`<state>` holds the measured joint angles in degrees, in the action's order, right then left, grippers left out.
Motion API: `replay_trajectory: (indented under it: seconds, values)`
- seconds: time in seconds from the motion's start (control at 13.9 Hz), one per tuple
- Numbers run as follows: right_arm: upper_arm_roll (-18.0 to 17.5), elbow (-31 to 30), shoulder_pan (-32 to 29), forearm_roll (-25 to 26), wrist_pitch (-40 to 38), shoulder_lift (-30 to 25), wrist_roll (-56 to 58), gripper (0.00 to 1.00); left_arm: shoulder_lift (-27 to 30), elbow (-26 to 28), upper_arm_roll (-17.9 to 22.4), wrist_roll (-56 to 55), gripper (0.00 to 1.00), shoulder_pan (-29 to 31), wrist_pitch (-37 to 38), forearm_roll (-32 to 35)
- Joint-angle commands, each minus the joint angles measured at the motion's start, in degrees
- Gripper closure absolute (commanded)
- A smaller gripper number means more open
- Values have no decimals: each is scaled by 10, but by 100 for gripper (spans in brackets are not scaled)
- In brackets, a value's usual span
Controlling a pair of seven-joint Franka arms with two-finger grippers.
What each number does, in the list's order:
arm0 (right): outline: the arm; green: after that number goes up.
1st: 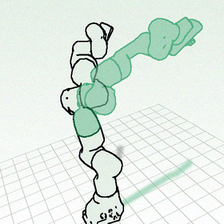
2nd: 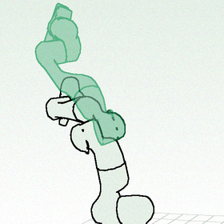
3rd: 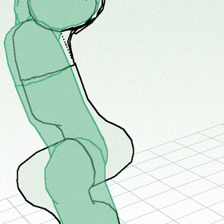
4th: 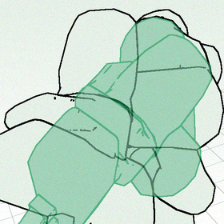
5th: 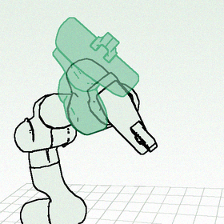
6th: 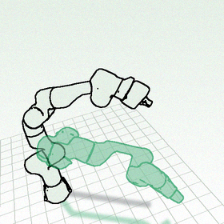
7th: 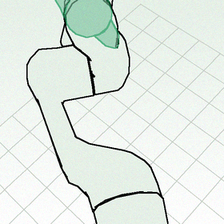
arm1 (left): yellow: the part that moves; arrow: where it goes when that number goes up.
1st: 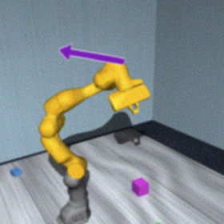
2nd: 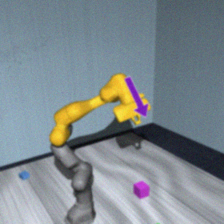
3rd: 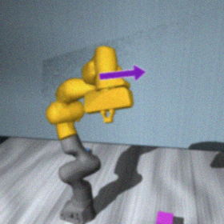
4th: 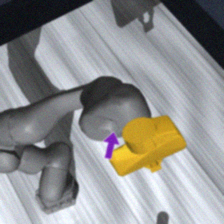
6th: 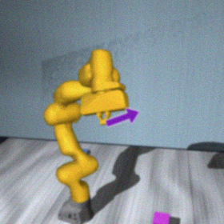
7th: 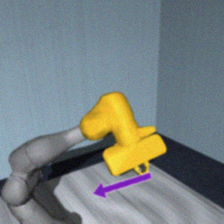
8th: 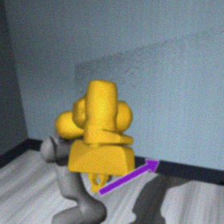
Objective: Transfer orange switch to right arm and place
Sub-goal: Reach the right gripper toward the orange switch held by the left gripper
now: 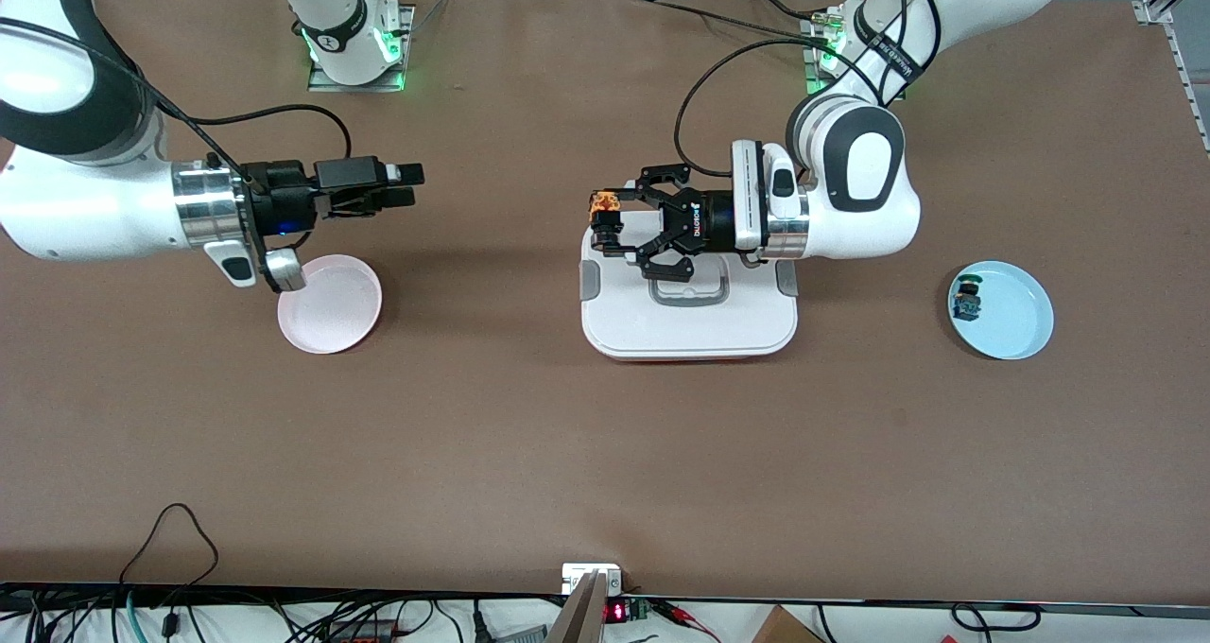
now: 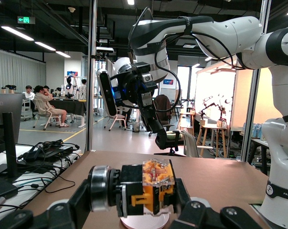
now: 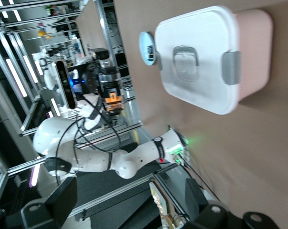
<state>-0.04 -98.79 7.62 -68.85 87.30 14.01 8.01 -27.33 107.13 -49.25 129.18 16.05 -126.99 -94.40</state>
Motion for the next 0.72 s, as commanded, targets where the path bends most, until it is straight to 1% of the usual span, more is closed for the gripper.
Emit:
replay_trajectory:
  seconds: [0.0,0.22,0.36,0.43,0.57,0.65]
  values:
    - [2,11,19,-46,1,24,24,0,-6,-4,-1,22,86,-3,-2,-17]
    - [2,3,45,-74,51,28,27,0,-6,-4,-1,22,86,-3,-2,-17]
    - [2,-4,55,-126,59,40,33,0,-6,-4,-1,22,86,-4,-1,-17]
    - [2,-7,63,-154,80,50,54,0,-6,-4,-1,22,86,-4,-1,-17]
    - [2,-8,86,-188,118,68,82,0,-7,-4,-1,22,86,-3,-1,-17]
    - [3,-8,97,-205,124,76,88,0,-7,-4,-1,23,86,-4,-1,-17]
